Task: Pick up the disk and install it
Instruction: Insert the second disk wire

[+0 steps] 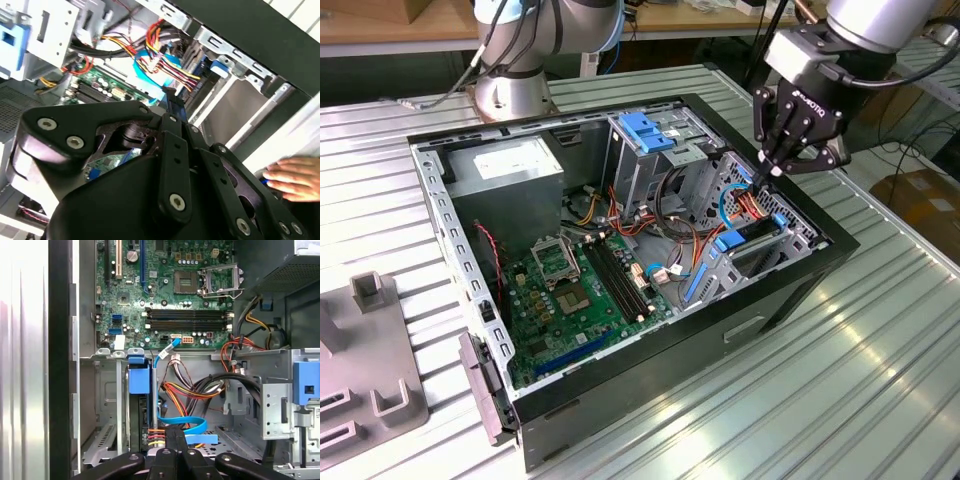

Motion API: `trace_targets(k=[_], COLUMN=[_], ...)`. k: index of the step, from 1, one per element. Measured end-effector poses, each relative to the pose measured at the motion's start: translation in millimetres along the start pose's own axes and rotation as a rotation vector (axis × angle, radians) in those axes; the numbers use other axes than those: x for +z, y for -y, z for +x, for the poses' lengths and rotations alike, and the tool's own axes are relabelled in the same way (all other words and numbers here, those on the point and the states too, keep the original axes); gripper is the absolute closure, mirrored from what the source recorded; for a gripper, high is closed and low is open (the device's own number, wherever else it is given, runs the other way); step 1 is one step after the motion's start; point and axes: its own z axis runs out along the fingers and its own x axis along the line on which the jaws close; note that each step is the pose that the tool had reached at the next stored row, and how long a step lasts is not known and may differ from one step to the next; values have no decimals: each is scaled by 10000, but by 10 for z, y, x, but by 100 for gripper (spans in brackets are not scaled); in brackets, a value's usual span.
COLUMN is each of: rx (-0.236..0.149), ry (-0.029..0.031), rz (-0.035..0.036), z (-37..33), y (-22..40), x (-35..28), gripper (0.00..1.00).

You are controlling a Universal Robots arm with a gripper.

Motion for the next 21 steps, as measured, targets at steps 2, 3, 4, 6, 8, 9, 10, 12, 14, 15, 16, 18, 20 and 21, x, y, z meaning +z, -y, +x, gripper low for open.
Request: trace_targets(k=[2,3,4,6,8,9,10,12,14,15,16,18,20,21], rx=[-3,-2,0,2,6,9,13,19,24,28,29,31,33,34], ry=[-48,-76,-131,-305,-643,-835,-991,-1270,-1502,-1649,-1719,-1818,-1915,-1942], rz=[1,1,2,5,10,14,16,21,24,27,28,30,31,32], z=[-53,-70,-88,-117,-162,-181,-204,-265,-320,-358,-376,-388,-396,-401], y=[-1,-1,-2,-2,-3,-3,-3,-3,-4,-5,-4,-4,-4,-4], x=[3,2,3,6,16,23,28,46,61,75,84,106,133,142], gripper=[89,89,83,76,70,70,70,70,70,70,70,70,70,70])
